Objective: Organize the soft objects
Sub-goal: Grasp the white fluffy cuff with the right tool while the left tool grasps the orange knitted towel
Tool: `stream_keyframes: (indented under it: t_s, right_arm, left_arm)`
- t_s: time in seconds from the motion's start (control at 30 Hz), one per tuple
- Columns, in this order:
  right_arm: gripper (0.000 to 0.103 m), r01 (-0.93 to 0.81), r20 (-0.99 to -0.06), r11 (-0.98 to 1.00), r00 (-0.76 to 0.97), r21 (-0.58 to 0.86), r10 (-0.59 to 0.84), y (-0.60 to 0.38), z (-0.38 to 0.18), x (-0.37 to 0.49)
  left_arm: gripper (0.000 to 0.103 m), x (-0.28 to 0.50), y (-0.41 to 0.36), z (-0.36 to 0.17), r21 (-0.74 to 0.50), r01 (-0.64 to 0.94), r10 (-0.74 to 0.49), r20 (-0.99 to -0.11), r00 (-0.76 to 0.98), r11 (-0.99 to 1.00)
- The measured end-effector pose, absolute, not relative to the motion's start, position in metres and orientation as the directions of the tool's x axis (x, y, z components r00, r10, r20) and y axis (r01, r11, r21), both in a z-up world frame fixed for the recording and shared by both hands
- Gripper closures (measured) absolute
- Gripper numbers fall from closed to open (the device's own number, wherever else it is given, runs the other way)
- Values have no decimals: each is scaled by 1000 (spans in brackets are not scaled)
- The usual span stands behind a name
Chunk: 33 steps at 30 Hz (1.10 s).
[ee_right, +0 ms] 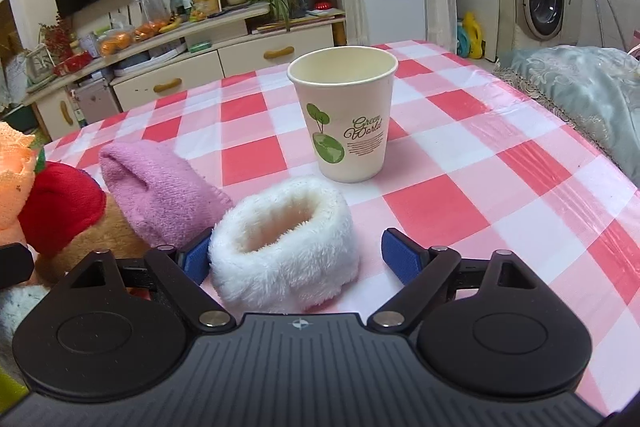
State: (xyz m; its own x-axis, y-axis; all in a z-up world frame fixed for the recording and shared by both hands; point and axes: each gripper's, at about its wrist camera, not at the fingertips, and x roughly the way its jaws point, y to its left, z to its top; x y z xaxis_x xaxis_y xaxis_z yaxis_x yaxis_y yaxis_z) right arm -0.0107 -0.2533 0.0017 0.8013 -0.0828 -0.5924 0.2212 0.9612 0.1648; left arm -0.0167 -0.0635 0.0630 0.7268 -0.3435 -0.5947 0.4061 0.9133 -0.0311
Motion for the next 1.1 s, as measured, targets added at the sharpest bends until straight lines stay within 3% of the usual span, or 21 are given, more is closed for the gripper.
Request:
stream_keyframes:
  t_s: [0.03, 0.1, 0.23, 0.4, 0.63, 1.1]
  right_arm:
    - [3, 223, -593, 961, 801, 164, -84, -253, 1, -10]
    - [18, 229, -598, 962, 796, 148, -97, -252, 1, -9]
    - [28, 245, -596, 959, 795, 145, -113, -251, -2, -6]
    - [60, 243, -585, 959, 803, 144, -115, -247, -3, -11]
    - [66, 248, -549, 958, 826, 142, -132, -242, 2, -24]
    - [67, 128, -439, 976, 898, 179, -37, -200, 50, -58]
  left_arm:
    - [28, -17, -63, 64, -36, 405, -346, -593, 727, 914]
    - [30, -18, -61, 64, -42, 404, -349, -589, 729, 914]
    - [31, -22, -54, 68, -55, 397, -353, -577, 736, 916]
    - [31, -32, -39, 79, -72, 380, -356, -543, 760, 922]
    - [31, -42, -13, 92, -110, 355, -358, -513, 780, 929]
    - [31, -53, 52, 114, -175, 274, -324, -454, 830, 946]
